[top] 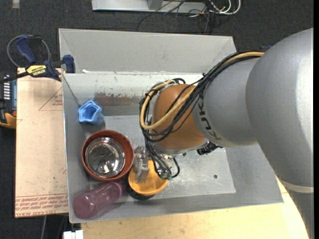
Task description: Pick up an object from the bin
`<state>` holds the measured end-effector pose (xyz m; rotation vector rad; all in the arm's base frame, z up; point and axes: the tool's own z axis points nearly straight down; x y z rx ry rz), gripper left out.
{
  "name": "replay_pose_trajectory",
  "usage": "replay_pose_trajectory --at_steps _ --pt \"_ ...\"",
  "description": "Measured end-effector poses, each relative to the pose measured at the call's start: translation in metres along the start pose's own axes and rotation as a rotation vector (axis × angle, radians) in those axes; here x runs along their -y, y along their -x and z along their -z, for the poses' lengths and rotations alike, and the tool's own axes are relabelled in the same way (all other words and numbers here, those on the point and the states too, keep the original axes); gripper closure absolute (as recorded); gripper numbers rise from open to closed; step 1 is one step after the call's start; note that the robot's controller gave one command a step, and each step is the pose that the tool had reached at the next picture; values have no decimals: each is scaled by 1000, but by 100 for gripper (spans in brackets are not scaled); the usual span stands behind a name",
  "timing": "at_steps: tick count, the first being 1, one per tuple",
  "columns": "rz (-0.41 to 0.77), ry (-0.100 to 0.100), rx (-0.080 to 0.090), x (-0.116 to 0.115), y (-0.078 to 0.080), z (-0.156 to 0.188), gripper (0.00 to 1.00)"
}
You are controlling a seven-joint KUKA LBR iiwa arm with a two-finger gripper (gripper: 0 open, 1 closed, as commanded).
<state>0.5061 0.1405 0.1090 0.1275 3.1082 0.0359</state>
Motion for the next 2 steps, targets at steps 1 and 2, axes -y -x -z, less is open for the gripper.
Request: replay_pose_trajectory --at_steps 1,2 --pt "79 -8 1 -10 2 16 100" --pt "23 -2 3 -7 -2 79 100"
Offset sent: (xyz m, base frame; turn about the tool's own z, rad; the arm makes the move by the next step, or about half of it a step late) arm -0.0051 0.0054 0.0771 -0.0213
